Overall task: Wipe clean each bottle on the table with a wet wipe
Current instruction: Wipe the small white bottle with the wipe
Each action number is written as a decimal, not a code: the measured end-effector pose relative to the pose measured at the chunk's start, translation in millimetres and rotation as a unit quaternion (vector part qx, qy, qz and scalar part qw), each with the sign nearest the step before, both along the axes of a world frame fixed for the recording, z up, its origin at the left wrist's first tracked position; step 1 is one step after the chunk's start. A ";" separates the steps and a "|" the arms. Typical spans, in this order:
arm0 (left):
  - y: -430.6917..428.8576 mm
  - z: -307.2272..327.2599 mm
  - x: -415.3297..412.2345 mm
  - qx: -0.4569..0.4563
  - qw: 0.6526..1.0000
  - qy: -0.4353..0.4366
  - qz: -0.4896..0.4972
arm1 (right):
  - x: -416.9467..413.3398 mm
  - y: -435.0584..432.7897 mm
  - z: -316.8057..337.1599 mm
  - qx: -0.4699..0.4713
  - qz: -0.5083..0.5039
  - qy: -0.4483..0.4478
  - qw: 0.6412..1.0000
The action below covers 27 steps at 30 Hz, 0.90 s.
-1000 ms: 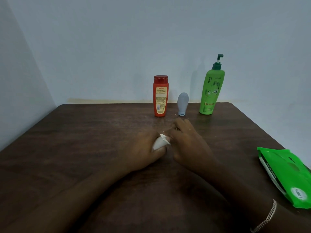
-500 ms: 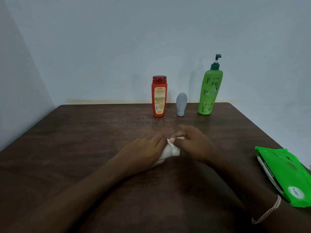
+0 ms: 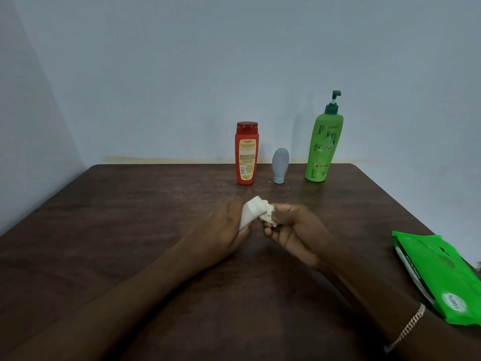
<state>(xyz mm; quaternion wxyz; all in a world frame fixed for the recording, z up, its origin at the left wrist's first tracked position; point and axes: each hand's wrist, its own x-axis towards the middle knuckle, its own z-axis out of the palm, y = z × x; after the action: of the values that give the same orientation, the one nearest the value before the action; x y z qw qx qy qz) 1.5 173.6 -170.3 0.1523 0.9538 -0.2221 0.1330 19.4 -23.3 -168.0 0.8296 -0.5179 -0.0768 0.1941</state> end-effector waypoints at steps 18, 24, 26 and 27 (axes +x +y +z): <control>16.9 -12.6 16.1 -0.152 0.985 0.077 -0.017 | -8.5 -20.4 22.0 -0.352 -0.057 -0.365 0.860; 11.8 -6.7 8.9 -0.127 0.987 0.082 -0.051 | -6.5 -20.0 24.6 -0.391 -0.106 -0.372 0.835; 12.1 -9.7 11.8 -0.167 0.983 0.070 -0.041 | -6.1 -19.5 23.3 -0.409 -0.097 -0.386 0.821; 13.2 -11.9 13.3 -0.170 0.982 0.066 -0.038 | -6.9 -18.0 22.0 -0.409 -0.089 -0.392 0.819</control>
<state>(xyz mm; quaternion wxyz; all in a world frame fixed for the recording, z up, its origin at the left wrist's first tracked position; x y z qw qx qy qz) 14.8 186.7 -182.2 0.3320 0.9113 -0.2221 0.0995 12.5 -41.3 -146.0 0.4551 -0.8463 -0.2630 -0.0865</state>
